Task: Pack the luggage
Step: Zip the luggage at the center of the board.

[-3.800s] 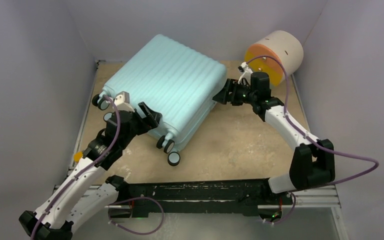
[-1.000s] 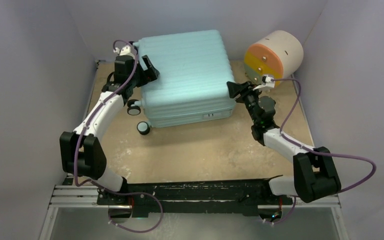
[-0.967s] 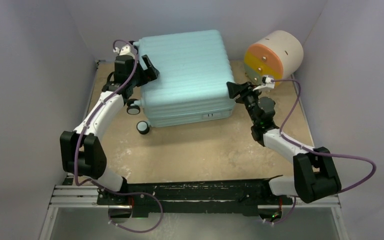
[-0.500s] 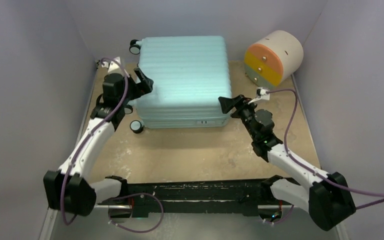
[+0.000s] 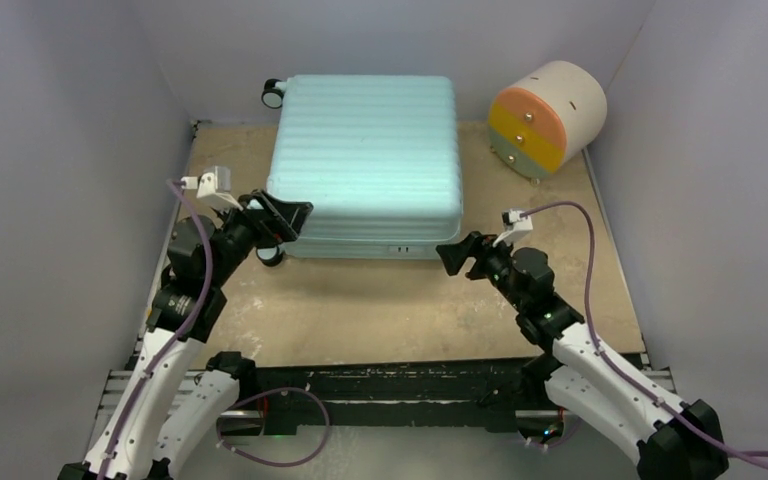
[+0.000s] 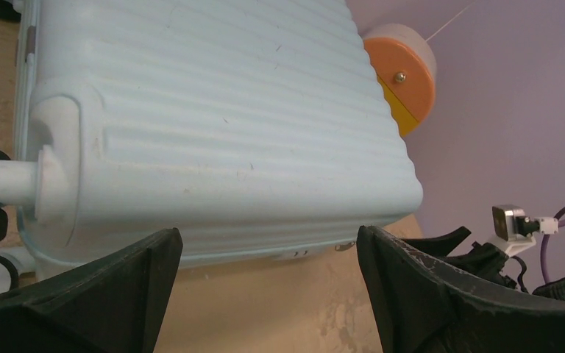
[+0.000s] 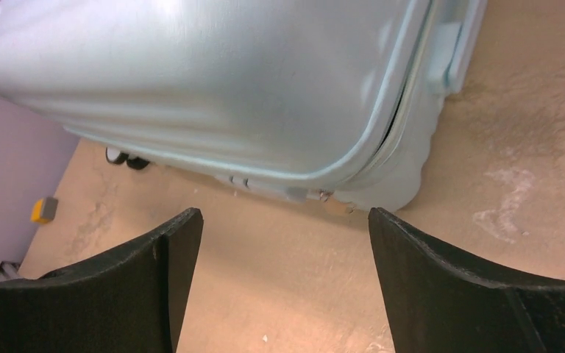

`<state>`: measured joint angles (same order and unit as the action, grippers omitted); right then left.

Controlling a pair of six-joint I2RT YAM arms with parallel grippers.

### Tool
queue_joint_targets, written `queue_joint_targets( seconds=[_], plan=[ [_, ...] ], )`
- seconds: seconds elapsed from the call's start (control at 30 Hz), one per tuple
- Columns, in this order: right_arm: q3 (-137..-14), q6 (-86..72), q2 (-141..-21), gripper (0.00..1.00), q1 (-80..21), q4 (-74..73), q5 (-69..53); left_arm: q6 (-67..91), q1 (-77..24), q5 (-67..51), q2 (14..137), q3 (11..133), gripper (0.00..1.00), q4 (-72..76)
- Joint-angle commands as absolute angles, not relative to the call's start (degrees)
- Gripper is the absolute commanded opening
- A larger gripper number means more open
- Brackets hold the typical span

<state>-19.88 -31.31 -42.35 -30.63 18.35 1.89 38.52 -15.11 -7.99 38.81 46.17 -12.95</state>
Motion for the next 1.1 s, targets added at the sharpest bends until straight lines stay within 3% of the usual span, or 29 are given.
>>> queue_joint_targets(
  seconds=[0.0,0.23,0.63,0.8,1.07],
  plan=[
    [-27.2,-33.1,-41.9,0.86,-25.7,16.1,1.3,41.0,-14.9,-14.1,39.2,47.2,0.94,-15.3],
    [-29.9,-42.1,-48.6,0.76,-9.7,14.1,-2.3,39.0,-14.9,-12.8,35.0,44.1,0.93,-15.9],
    [-50.3,-31.8,-78.8,0.63,-8.5,15.1,-3.4,41.1,-14.9,-18.4,33.7,39.2,0.90,-16.8],
    [-57.3,-31.5,-90.2,0.50,-8.3,16.0,-7.1,41.7,-14.9,-18.1,32.5,39.6,0.90,-17.8],
    [-64.3,-29.4,-100.4,0.52,-8.4,15.9,-10.4,41.0,-14.9,-17.3,33.4,40.1,0.90,-19.1]
  ],
)
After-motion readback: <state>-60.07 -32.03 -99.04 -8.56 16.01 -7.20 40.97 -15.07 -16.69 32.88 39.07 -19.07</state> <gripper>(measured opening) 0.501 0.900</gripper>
